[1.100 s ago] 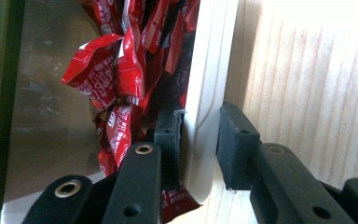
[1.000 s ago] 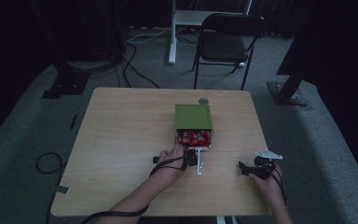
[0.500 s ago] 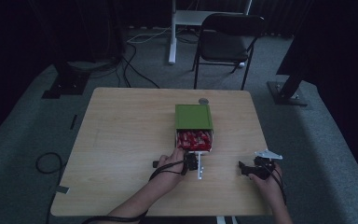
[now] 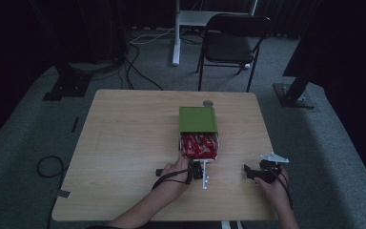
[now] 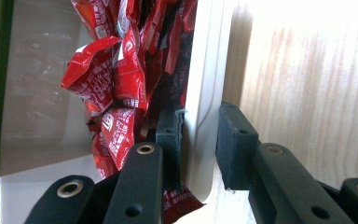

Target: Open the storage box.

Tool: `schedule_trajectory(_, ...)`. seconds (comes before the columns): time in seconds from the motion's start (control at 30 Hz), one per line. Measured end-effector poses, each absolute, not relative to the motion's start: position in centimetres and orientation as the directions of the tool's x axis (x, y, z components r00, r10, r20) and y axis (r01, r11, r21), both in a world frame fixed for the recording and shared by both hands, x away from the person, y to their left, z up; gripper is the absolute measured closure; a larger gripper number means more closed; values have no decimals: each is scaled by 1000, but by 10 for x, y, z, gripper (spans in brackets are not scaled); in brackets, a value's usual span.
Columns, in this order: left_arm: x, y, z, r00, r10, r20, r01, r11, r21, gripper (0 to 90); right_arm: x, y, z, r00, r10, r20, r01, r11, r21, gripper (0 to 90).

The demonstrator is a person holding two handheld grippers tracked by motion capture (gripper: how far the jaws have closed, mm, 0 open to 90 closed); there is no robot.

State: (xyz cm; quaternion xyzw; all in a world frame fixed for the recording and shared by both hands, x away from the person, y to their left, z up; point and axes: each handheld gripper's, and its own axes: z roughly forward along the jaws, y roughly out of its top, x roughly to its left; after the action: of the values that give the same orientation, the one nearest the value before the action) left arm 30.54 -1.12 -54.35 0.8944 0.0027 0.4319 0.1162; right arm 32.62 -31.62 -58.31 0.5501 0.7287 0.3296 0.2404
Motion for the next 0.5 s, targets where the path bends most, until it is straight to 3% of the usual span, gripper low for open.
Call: schedule_trajectory(0.5, 286, -11, -544, 636, 93, 766, -105, -973, 205, 743, 326, -316, -583, -279, 960, 12, 643, 177, 745, 123)
